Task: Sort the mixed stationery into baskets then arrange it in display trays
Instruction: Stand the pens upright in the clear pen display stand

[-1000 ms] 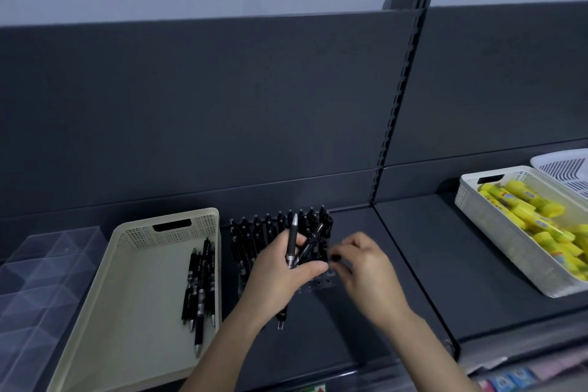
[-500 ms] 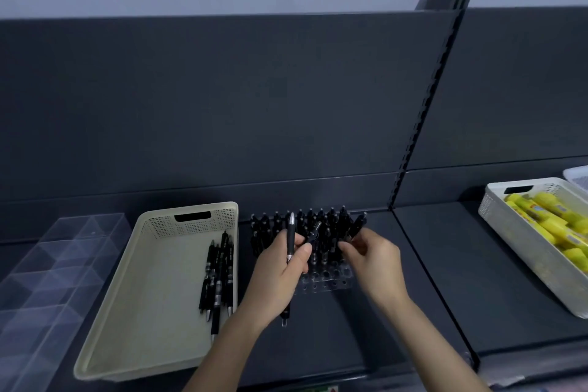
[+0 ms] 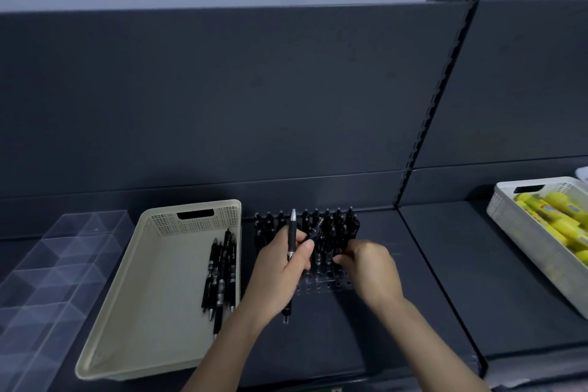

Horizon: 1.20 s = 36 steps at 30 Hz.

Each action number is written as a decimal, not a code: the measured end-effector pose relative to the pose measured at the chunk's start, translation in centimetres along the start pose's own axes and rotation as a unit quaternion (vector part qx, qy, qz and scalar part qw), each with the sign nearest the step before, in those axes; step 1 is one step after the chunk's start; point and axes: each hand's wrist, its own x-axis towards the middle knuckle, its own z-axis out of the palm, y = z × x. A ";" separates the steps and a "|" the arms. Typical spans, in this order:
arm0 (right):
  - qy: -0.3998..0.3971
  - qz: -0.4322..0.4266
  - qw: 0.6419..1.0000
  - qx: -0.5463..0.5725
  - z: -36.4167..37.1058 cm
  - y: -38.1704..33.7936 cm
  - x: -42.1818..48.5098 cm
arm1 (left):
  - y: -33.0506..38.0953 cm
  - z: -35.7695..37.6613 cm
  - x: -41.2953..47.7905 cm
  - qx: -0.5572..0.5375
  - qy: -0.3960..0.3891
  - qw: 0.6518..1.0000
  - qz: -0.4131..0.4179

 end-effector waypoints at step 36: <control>0.199 -0.073 0.967 0.143 -5.5 -0.1 -0.1 | 0.7 1.7 -0.1 0.004 -0.035 0.999 0.027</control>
